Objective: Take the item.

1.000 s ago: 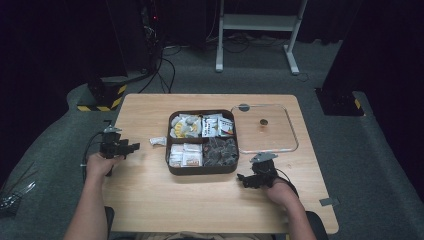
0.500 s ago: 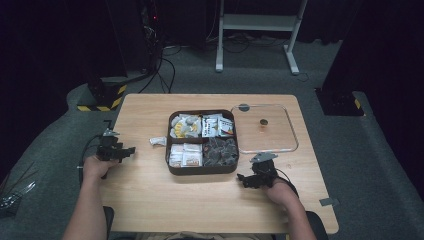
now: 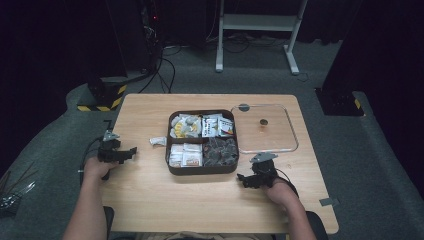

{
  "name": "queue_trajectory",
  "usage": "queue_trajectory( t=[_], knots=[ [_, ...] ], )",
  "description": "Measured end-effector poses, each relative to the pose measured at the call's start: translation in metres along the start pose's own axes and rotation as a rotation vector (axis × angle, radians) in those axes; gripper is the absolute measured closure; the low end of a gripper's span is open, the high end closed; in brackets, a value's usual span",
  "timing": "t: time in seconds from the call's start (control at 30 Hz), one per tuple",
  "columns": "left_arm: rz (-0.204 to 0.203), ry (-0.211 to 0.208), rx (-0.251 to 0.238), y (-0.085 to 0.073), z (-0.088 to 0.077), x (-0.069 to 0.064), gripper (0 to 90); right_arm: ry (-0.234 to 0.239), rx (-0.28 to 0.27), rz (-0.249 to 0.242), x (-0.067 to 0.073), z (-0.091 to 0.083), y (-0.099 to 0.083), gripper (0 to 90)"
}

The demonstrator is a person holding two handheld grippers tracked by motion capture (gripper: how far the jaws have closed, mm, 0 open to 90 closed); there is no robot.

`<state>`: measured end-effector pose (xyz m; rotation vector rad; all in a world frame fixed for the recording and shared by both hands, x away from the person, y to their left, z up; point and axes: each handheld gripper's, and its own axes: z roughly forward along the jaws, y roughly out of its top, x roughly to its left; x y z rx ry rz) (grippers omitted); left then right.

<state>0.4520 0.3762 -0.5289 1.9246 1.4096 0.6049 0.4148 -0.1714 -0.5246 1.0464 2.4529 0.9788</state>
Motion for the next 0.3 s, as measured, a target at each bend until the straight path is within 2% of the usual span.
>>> queue_trajectory(
  t=[0.07,0.17,0.27,0.3],
  knots=[
    [-0.004,0.005,0.004,0.0004,0.0004,-0.001,17.9,0.0,0.0,0.0,0.0,0.0,0.0,7.7],
    [-0.001,0.036,0.015,0.0017,0.0022,-0.0027,15.4,0.0,0.0,0.0,0.0,0.0,0.0,7.7],
    [-0.02,0.056,0.019,0.003,0.0039,-0.0049,13.6,0.0,0.0,0.0,-0.0001,0.0,-0.0001,7.7],
    [-0.044,0.08,0.025,0.0033,0.0045,-0.0068,12.8,0.001,0.0,0.0,-0.0001,0.0,-0.0001,7.7]
  ],
)
